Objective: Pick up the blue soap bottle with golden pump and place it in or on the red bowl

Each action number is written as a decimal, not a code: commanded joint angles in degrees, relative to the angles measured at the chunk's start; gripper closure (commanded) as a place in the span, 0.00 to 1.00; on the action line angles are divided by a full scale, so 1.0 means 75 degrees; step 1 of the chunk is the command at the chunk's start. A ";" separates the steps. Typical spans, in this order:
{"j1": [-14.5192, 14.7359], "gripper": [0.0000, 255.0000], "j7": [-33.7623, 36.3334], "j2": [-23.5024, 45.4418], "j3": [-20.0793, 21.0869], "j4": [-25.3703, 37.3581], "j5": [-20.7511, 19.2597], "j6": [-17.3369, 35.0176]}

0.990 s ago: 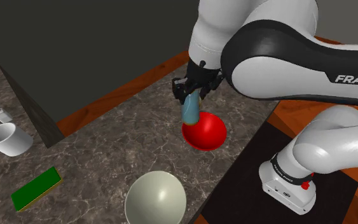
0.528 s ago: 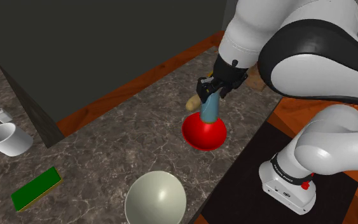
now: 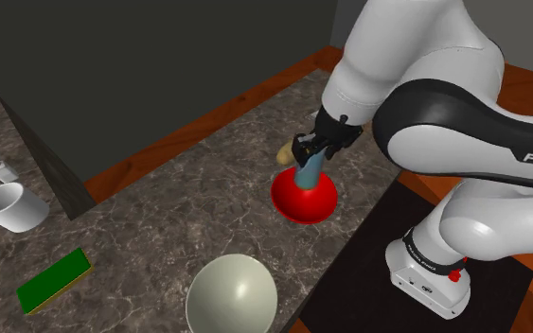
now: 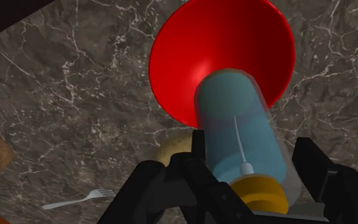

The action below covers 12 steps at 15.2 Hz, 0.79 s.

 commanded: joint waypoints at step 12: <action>0.0137 1.00 0.0037 0.0096 0.0297 -0.0694 0.0270 0.0783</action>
